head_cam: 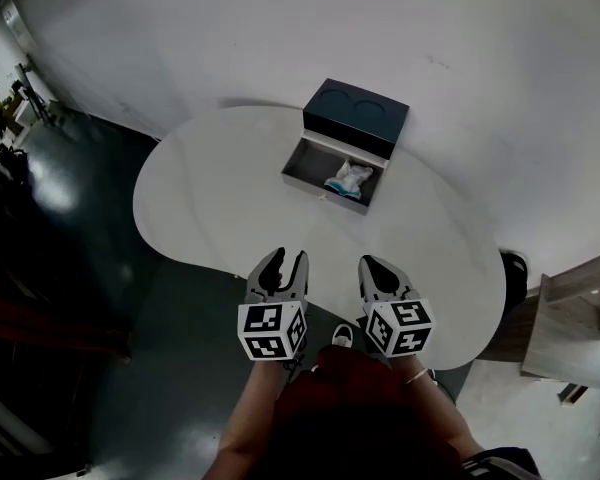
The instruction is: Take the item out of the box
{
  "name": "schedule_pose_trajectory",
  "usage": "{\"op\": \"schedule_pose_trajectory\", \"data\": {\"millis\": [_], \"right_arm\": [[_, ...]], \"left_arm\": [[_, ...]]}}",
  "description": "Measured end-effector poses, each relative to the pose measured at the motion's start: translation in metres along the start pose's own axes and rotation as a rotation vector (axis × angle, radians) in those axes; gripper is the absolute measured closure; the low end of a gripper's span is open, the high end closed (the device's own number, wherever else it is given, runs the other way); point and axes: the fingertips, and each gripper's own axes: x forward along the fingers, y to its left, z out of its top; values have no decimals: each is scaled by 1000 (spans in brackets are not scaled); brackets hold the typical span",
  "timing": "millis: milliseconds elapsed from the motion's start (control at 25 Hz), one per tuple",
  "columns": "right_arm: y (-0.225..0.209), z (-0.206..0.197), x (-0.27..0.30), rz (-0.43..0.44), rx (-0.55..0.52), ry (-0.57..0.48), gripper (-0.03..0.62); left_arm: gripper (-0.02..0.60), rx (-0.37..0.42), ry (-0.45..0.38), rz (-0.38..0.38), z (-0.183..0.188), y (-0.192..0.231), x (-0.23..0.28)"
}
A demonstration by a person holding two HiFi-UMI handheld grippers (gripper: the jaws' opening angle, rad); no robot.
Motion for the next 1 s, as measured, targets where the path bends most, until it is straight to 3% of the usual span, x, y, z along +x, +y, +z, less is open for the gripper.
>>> {"op": "schedule_pose_trajectory", "data": {"millis": [520,1000], "right_arm": [[-50,32,19,-14,22,-40,579],[-90,39,23,-54,52,-47,579]], "left_arm": [[444,58,24,-51,25,-18,72],[428,168,114,-121,35,-44,139]]}}
